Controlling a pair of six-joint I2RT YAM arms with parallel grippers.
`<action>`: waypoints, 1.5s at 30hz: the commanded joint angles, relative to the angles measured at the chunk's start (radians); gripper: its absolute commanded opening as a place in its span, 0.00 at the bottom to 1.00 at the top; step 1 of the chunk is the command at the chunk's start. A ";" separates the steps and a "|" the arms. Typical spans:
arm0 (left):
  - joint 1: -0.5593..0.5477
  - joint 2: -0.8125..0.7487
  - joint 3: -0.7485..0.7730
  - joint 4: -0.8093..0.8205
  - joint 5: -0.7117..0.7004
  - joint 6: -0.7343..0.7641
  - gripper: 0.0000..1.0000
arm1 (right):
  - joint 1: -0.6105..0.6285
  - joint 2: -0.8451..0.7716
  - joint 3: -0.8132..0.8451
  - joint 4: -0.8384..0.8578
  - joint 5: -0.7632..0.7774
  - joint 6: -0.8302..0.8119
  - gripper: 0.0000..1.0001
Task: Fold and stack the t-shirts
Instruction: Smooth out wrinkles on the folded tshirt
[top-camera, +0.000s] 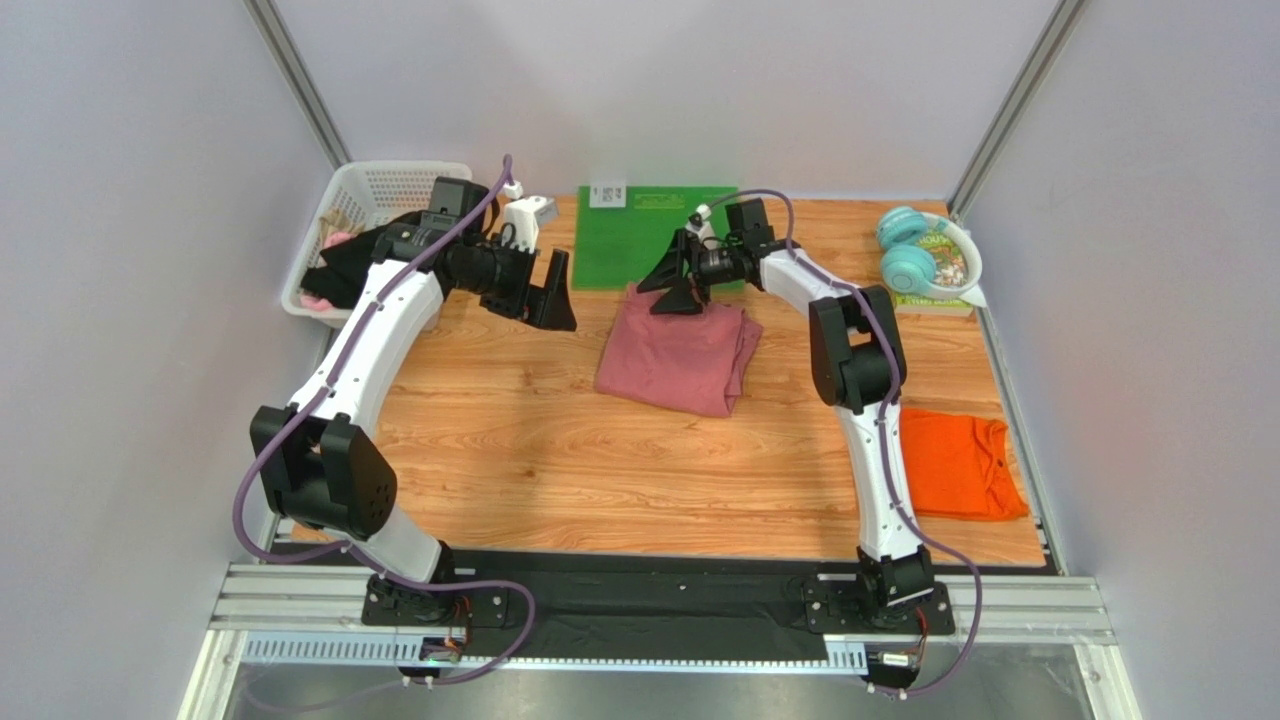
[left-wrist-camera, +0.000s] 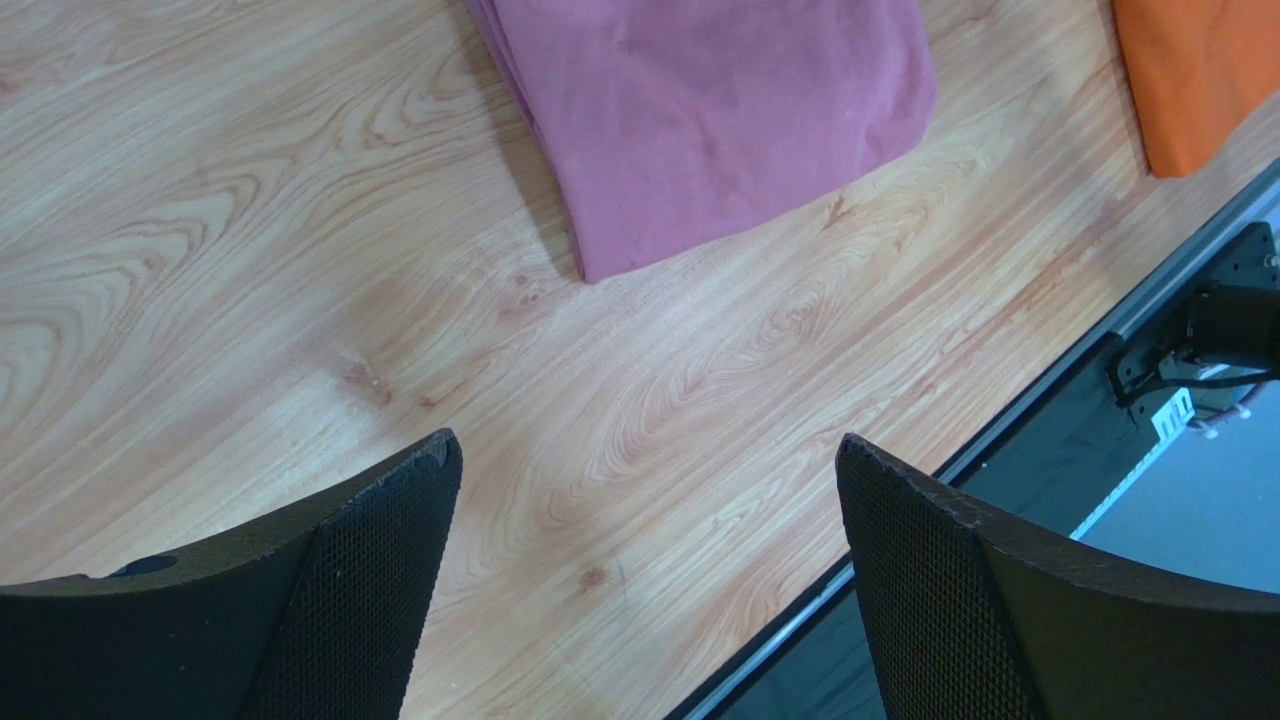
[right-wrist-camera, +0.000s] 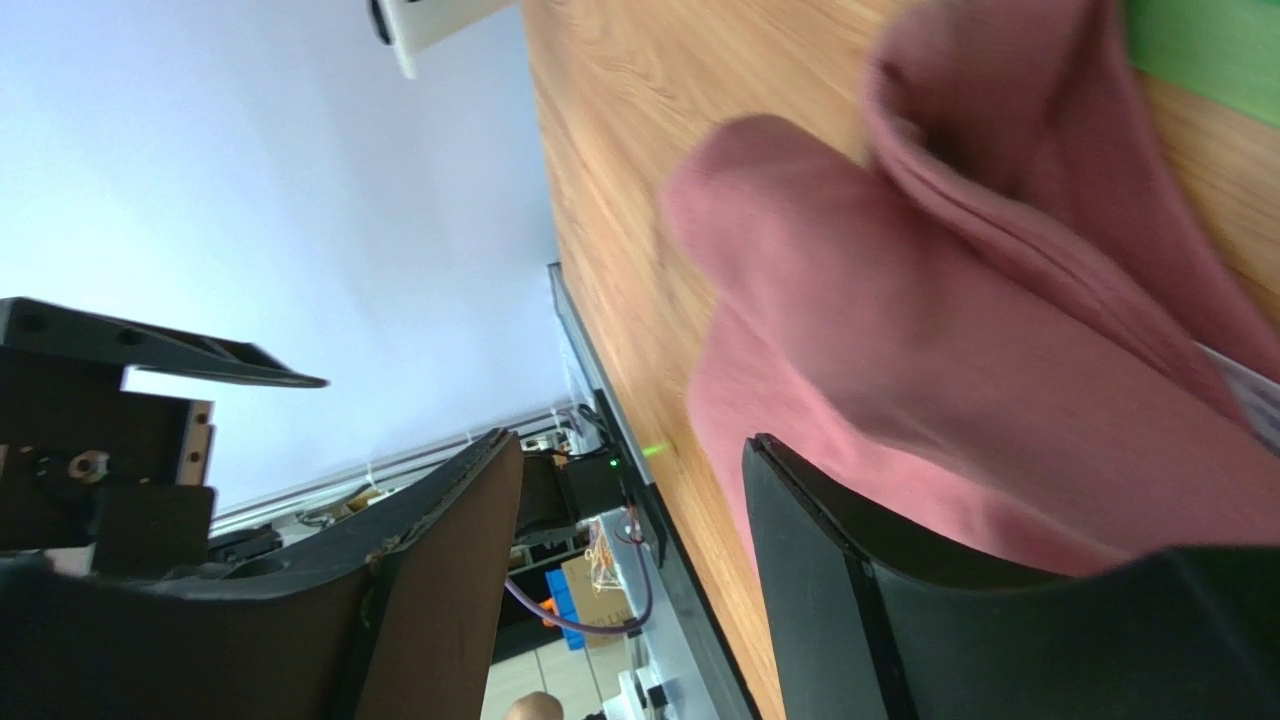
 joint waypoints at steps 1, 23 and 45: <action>0.005 -0.043 -0.003 0.003 0.031 0.026 1.00 | 0.015 0.004 0.062 0.218 -0.063 0.182 0.62; 0.005 -0.078 -0.029 -0.020 0.030 0.038 1.00 | -0.020 0.063 0.097 0.203 -0.028 0.145 0.62; 0.005 -0.101 -0.005 -0.026 0.028 0.031 1.00 | -0.126 -0.175 -0.342 0.011 0.105 -0.090 0.63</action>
